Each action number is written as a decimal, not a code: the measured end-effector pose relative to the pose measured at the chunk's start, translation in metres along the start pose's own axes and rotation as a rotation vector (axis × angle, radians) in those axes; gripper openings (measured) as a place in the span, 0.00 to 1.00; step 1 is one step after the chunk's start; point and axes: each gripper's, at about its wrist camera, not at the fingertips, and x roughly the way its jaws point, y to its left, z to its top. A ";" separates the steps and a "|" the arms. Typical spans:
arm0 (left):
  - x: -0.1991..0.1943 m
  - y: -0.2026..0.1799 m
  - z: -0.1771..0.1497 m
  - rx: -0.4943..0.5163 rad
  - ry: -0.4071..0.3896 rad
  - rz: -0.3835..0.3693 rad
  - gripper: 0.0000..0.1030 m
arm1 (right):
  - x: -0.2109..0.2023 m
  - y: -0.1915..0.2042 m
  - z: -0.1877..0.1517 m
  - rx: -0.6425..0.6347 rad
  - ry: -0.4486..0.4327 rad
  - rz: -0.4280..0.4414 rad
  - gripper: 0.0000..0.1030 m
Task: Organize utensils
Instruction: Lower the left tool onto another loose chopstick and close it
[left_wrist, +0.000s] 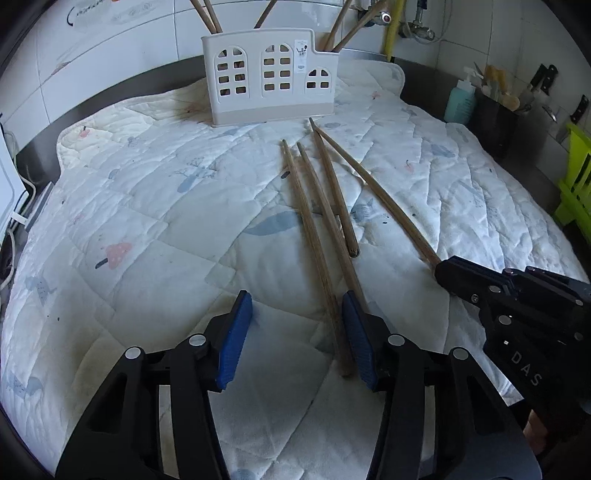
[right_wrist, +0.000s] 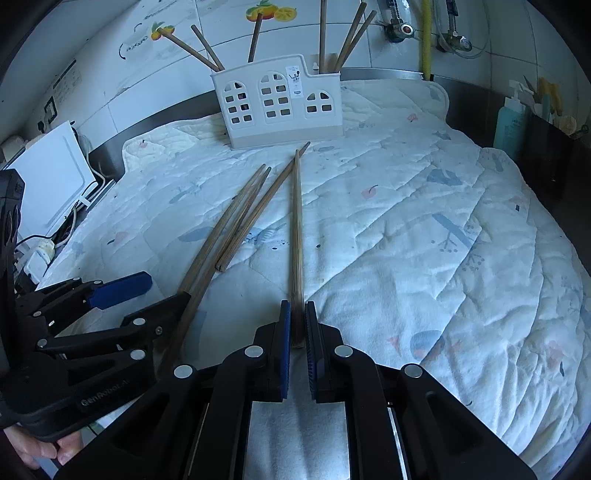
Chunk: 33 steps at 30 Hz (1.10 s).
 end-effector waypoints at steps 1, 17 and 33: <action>0.000 -0.001 0.000 0.002 -0.004 0.003 0.47 | 0.000 -0.001 0.000 0.002 -0.001 0.003 0.07; 0.007 0.022 0.007 -0.049 -0.028 0.002 0.16 | 0.000 -0.002 -0.001 -0.002 -0.009 0.014 0.07; 0.005 0.027 0.004 -0.051 -0.047 -0.060 0.16 | -0.002 -0.003 -0.003 -0.014 -0.020 0.018 0.07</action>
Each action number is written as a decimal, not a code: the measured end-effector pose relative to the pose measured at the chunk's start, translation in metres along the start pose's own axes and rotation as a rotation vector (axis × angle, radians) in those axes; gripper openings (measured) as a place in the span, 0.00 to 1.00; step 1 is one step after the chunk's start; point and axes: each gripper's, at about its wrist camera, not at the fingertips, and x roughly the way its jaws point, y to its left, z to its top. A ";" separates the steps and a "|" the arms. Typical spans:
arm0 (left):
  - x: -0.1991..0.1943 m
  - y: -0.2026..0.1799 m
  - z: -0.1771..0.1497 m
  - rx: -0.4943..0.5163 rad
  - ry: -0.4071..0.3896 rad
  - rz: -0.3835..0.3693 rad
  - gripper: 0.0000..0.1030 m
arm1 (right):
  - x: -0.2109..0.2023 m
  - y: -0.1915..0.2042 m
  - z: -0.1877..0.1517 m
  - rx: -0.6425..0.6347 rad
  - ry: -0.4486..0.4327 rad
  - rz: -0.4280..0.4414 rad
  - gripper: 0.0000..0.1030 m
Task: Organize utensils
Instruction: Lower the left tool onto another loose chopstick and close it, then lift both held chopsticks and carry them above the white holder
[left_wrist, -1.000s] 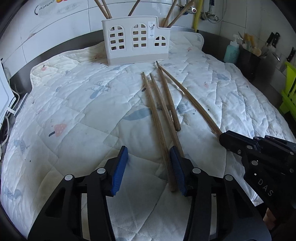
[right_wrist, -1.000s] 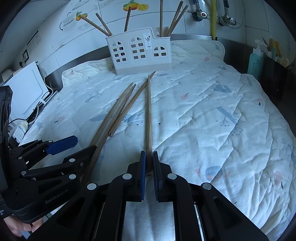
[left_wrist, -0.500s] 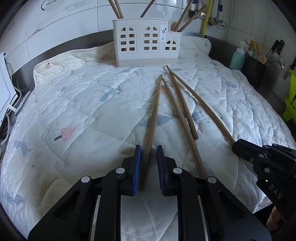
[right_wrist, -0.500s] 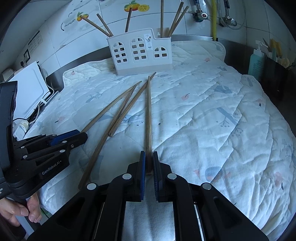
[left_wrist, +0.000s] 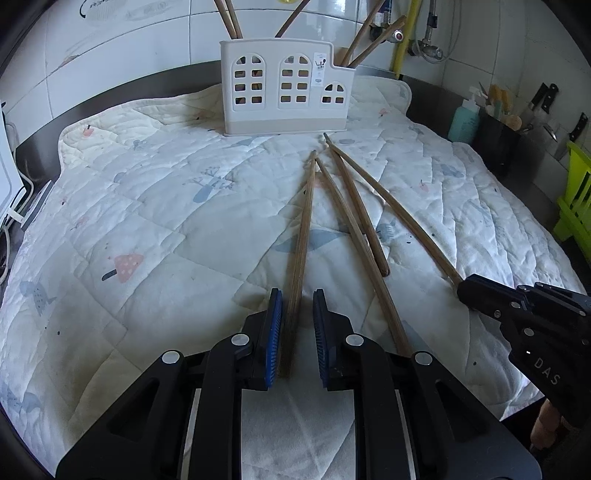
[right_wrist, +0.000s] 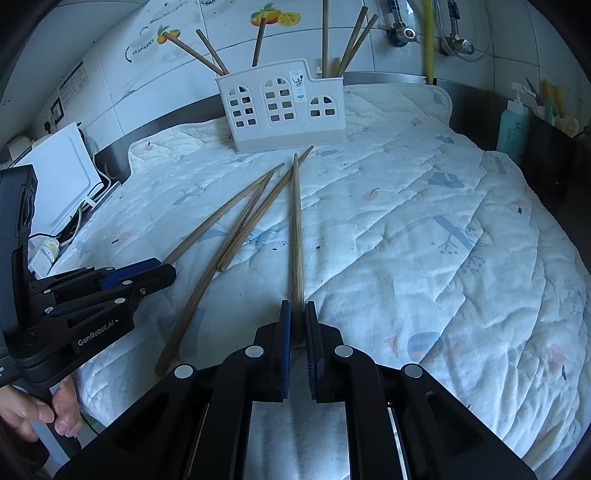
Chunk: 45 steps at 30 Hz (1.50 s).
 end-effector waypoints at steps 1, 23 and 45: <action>0.000 0.000 0.000 -0.004 0.000 -0.009 0.16 | 0.000 0.001 0.000 -0.008 -0.001 -0.003 0.07; -0.021 0.017 0.024 0.014 -0.051 -0.109 0.05 | -0.057 -0.003 0.040 -0.061 -0.148 -0.032 0.07; -0.055 0.039 0.149 0.027 -0.170 -0.159 0.05 | -0.103 -0.013 0.225 -0.186 -0.263 0.023 0.07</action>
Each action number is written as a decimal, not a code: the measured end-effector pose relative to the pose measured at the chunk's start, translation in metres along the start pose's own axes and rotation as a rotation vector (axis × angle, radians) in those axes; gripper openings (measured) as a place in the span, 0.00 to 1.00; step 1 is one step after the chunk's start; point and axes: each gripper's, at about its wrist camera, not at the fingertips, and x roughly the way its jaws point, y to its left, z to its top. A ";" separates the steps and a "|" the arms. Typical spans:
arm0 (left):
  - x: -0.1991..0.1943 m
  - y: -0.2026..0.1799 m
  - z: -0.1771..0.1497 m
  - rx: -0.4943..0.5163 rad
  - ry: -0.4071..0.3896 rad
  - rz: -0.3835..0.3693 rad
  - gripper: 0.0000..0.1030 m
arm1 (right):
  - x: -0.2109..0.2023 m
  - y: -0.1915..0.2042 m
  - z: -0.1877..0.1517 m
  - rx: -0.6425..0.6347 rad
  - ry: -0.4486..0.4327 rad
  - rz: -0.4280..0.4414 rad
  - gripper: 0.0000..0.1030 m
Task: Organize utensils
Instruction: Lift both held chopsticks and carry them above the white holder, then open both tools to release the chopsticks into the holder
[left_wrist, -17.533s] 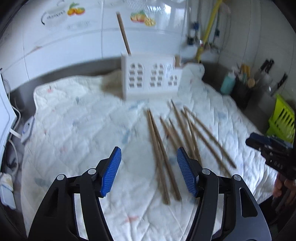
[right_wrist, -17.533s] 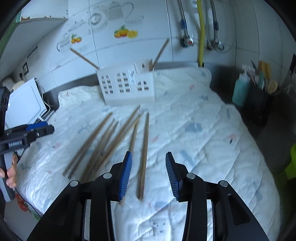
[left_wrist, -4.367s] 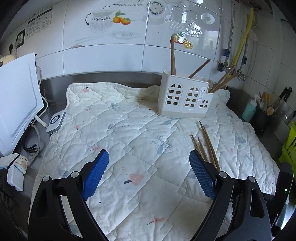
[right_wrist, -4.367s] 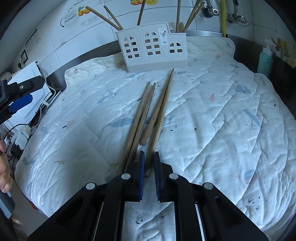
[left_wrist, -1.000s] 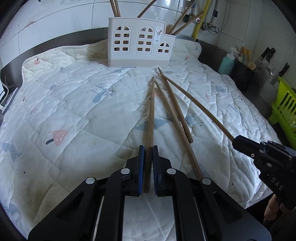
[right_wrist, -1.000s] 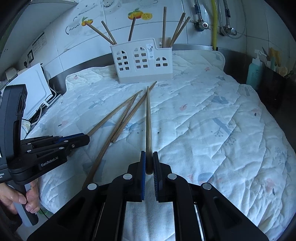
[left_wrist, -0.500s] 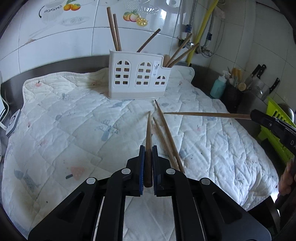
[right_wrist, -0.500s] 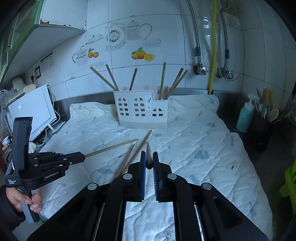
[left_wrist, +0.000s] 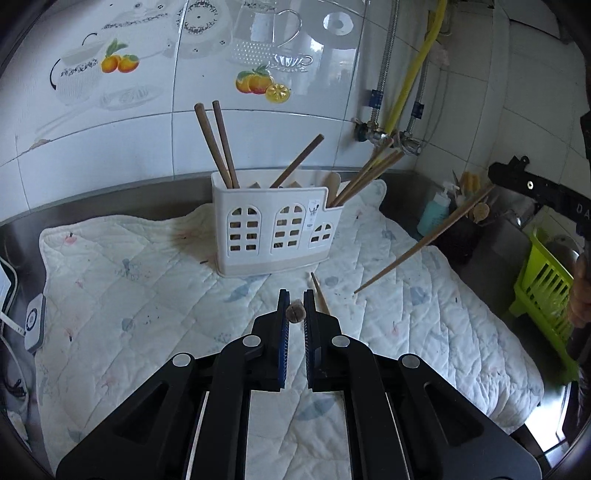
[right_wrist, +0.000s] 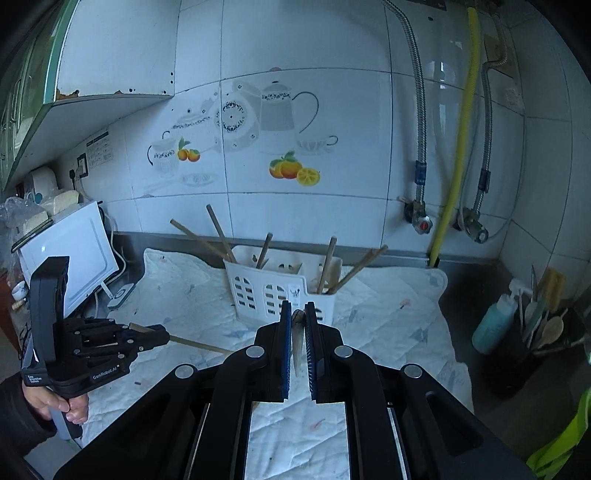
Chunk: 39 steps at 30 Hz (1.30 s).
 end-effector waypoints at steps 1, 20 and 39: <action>0.001 0.000 0.006 0.008 0.000 0.001 0.05 | 0.001 -0.001 0.010 -0.005 -0.008 0.002 0.07; -0.015 0.002 0.078 0.055 -0.085 -0.010 0.05 | 0.084 -0.009 0.102 -0.054 0.011 -0.046 0.07; -0.033 -0.005 0.119 0.073 -0.154 0.012 0.05 | 0.107 -0.021 0.090 -0.019 0.061 -0.015 0.11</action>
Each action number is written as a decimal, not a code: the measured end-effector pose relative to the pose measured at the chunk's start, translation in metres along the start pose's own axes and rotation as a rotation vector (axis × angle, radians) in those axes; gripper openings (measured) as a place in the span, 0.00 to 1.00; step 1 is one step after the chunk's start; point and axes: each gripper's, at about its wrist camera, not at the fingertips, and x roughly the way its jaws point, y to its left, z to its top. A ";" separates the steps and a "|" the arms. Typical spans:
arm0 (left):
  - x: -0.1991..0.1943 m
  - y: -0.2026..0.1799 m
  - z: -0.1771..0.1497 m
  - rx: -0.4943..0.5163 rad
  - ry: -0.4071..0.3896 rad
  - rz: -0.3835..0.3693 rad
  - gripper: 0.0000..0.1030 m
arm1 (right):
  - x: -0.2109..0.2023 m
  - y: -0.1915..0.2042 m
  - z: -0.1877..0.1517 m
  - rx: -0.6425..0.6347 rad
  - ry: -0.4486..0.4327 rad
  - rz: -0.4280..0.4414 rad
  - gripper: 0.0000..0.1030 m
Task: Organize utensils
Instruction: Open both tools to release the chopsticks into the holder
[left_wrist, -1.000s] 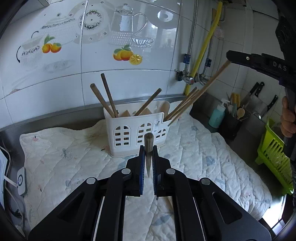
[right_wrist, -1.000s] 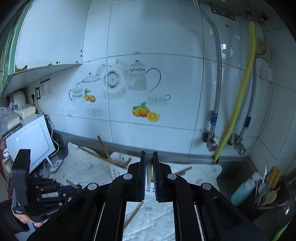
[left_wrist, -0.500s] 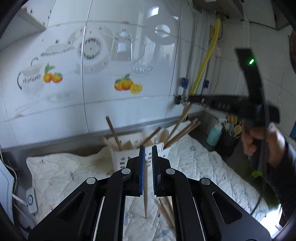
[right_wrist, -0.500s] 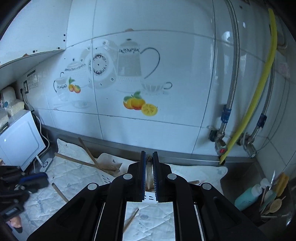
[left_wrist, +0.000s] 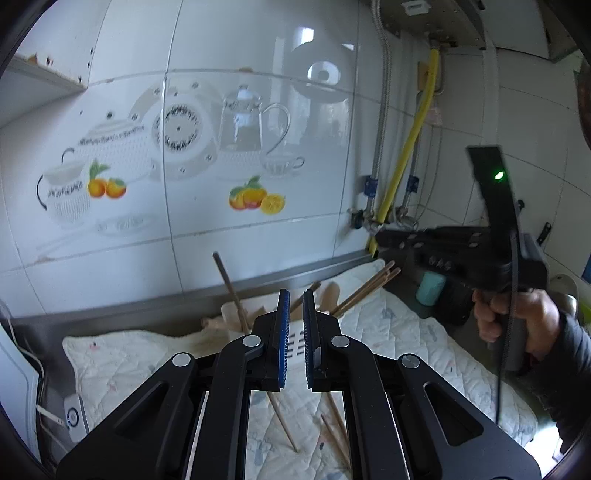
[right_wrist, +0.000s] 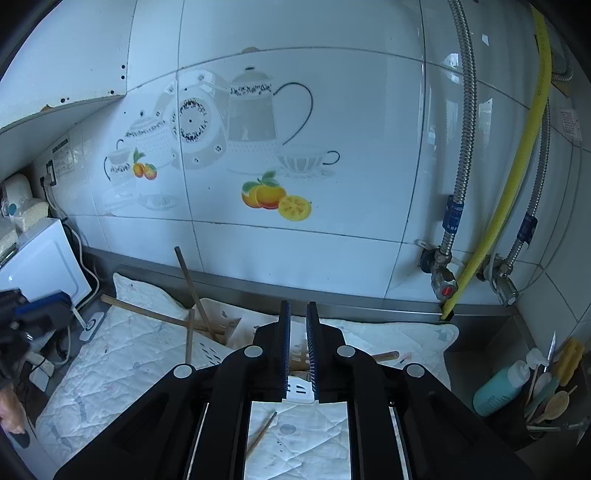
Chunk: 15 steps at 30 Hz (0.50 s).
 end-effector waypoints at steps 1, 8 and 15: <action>0.001 0.000 -0.003 0.000 0.009 -0.004 0.05 | -0.003 0.000 0.000 -0.002 -0.008 0.000 0.14; 0.023 -0.006 -0.035 0.013 0.113 -0.040 0.10 | -0.026 0.003 -0.008 -0.009 -0.057 0.020 0.19; 0.071 0.007 -0.062 -0.015 0.237 -0.006 0.14 | -0.052 0.005 -0.027 -0.019 -0.105 0.043 0.21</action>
